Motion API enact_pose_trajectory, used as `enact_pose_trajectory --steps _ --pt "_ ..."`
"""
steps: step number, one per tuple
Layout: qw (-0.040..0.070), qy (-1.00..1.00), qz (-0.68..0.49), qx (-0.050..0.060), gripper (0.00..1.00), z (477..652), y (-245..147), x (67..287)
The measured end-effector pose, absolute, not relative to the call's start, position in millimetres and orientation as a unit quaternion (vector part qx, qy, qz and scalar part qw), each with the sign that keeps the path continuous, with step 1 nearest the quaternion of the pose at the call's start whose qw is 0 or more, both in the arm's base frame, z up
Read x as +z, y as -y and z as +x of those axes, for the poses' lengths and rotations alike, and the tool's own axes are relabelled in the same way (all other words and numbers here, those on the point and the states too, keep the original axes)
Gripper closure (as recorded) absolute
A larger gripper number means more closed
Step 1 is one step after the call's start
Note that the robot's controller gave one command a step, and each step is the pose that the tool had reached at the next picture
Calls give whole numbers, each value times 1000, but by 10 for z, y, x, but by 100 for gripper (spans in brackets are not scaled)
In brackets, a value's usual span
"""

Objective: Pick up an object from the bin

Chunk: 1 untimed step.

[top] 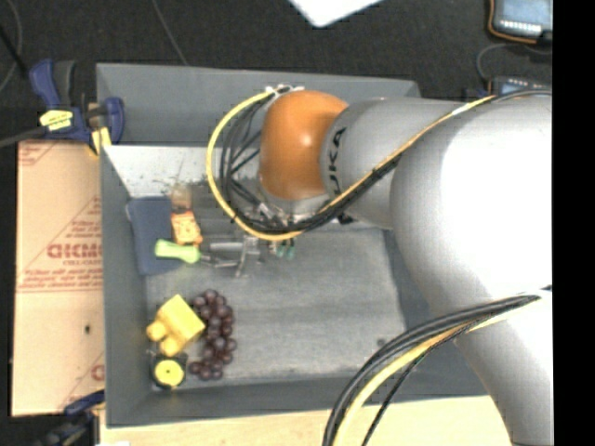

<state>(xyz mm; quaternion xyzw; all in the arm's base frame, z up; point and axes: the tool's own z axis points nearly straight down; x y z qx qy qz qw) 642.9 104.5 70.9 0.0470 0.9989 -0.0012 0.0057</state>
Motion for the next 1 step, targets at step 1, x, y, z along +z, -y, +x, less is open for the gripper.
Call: enact_pose_trajectory --steps 1 --pt "6 -999 47 -1 100 6429 -1046 709"
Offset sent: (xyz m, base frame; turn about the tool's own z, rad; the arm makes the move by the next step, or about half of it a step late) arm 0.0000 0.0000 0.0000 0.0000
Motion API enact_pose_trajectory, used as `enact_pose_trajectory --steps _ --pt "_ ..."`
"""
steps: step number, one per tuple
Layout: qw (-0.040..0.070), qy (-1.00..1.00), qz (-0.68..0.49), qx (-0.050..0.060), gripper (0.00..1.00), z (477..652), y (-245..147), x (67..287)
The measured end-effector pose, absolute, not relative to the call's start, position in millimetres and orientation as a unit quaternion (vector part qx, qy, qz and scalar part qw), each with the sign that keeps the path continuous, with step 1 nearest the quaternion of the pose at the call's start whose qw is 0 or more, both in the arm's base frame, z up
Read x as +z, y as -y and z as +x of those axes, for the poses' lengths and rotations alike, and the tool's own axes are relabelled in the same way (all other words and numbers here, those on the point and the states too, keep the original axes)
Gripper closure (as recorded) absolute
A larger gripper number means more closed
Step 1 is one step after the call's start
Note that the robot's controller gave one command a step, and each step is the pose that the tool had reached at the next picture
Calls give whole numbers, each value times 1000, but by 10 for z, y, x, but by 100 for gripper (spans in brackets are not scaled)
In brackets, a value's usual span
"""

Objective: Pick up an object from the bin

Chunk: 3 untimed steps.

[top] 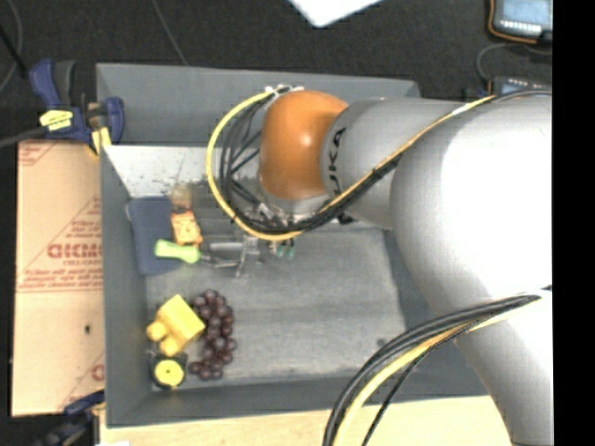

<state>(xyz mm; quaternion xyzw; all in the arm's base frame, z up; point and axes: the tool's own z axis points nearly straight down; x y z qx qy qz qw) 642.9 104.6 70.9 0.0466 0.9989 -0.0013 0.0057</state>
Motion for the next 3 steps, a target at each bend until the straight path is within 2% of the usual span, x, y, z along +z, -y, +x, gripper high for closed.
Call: enact_pose_trajectory --steps 3 --pt "6 -999 46 -1 100 6428 -1048 709"
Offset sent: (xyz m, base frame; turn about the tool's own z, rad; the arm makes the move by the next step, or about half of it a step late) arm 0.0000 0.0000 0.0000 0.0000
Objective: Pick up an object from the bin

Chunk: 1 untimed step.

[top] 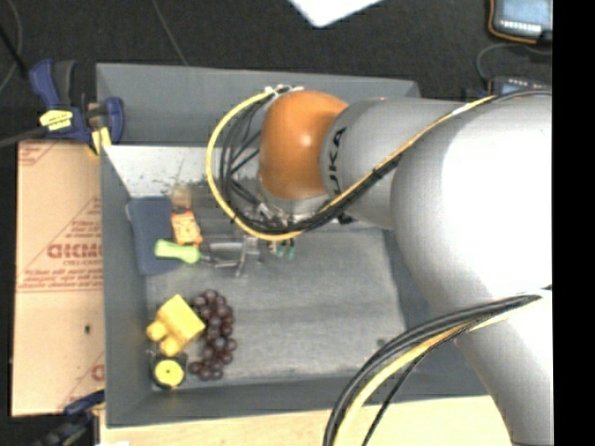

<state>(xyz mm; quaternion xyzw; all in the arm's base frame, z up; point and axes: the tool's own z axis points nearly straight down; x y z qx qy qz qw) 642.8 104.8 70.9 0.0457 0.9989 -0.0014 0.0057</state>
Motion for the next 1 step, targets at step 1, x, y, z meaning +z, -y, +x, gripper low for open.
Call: enact_pose_trajectory --steps 1 --pt "6 -999 45 -1 100 6428 -1049 709"
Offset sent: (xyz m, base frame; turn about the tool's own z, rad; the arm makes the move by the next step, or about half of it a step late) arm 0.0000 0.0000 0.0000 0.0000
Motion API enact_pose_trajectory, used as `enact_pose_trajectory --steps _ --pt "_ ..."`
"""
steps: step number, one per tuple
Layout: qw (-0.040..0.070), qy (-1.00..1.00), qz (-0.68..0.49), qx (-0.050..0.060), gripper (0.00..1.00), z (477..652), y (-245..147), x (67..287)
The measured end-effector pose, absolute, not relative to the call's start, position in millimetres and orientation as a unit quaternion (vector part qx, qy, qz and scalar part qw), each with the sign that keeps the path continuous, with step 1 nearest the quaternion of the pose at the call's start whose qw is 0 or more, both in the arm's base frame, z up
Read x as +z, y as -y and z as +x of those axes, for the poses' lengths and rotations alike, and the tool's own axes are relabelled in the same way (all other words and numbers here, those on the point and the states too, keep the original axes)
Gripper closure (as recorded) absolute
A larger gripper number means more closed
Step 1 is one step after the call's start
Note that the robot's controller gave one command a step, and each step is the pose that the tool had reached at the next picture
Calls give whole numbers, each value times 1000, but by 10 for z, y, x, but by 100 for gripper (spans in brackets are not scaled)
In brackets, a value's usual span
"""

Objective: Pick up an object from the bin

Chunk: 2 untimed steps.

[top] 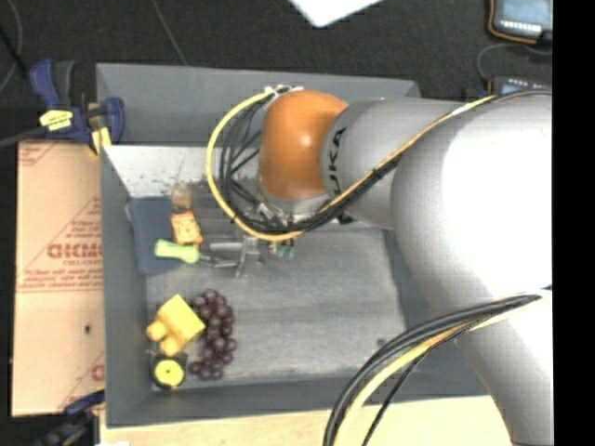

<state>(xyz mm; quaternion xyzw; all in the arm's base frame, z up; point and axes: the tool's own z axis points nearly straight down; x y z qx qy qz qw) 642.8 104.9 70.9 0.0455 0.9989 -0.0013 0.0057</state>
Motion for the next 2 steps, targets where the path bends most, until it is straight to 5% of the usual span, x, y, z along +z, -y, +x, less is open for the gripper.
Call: enact_pose_trajectory --steps 2 --pt "6 -999 45 -1 100 6428 -1051 709"
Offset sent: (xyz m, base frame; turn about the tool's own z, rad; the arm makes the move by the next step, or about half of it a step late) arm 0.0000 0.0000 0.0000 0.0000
